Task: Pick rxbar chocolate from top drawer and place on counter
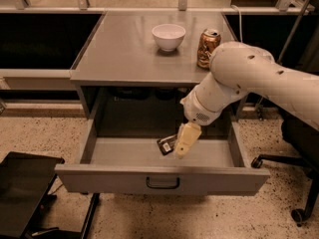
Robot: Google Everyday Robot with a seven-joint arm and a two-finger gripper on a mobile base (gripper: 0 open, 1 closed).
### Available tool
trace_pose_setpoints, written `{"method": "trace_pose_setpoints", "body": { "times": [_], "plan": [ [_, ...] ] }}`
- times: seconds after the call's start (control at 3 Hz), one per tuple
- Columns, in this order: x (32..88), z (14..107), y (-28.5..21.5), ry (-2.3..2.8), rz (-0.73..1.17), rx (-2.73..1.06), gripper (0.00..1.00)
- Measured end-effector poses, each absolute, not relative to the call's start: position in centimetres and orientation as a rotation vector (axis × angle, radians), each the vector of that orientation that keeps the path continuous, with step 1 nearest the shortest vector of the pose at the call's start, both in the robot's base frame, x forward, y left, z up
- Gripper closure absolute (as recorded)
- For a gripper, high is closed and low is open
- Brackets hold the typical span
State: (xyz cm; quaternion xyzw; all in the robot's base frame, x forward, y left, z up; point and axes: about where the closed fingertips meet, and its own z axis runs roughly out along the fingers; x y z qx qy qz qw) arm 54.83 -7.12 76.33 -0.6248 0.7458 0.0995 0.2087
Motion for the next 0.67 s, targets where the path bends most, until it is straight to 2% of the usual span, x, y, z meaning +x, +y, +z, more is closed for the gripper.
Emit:
{"method": "trace_pose_setpoints", "body": {
  "times": [0.67],
  "plan": [
    [62.2, 74.4, -11.2, 2.082, 0.250, -1.467, 0.00]
  ]
}}
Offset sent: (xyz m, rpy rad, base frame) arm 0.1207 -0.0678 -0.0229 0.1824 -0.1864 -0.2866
